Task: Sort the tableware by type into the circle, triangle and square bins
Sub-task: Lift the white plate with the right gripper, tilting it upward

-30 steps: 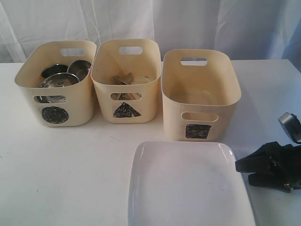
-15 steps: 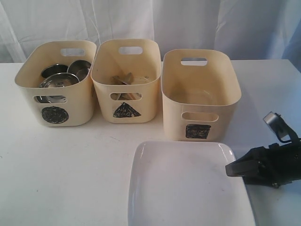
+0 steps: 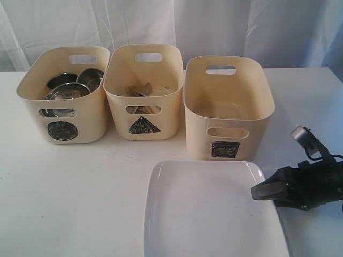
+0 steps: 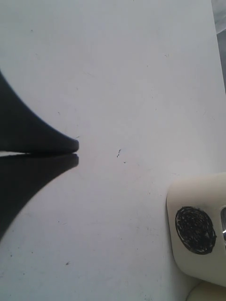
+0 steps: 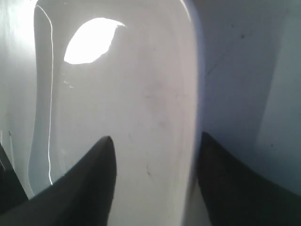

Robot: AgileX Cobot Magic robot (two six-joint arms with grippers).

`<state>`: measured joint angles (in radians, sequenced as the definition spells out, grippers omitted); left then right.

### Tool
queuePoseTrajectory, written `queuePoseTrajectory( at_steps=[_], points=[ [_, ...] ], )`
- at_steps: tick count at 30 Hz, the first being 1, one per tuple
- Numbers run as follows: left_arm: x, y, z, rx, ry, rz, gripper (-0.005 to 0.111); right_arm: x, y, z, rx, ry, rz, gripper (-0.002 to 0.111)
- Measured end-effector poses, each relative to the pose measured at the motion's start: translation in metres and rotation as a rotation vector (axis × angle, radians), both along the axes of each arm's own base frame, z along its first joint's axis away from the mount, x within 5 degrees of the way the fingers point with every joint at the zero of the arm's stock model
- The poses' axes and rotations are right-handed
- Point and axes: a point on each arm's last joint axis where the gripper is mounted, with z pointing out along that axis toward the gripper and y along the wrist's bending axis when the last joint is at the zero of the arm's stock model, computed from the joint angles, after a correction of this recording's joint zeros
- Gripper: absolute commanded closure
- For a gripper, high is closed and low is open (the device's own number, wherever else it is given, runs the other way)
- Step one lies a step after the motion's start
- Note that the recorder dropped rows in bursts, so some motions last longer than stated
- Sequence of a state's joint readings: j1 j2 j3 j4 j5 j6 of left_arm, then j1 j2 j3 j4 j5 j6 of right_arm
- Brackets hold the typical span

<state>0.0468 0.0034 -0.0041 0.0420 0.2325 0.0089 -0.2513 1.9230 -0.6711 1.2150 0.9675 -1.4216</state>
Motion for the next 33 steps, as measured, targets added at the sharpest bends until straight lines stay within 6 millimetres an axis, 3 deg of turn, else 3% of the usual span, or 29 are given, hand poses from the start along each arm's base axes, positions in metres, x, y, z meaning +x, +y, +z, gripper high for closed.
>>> queuePoseTrajectory(
  at_steps=[9, 14, 20, 28, 33],
  points=[
    [0.0, 0.0, 0.0, 0.0, 0.0, 0.0, 0.107, 0.003, 0.004, -0.01, 0.019, -0.019, 0.0, 0.067],
    [0.0, 0.0, 0.0, 0.0, 0.0, 0.0, 0.107, 0.006, 0.003, -0.012, 0.002, -0.093, 0.038, 0.081],
    [0.0, 0.0, 0.0, 0.0, 0.0, 0.0, 0.107, 0.01, 0.001, -0.016, -0.05, -0.141, 0.05, 0.108],
    [0.0, 0.0, 0.0, 0.0, 0.0, 0.0, 0.107, 0.011, 0.003, -0.016, -0.014, -0.139, 0.038, 0.108],
    [0.0, 0.0, 0.0, 0.0, 0.0, 0.0, 0.107, 0.013, 0.01, -0.011, 0.137, -0.185, 0.024, 0.108]
  ],
)
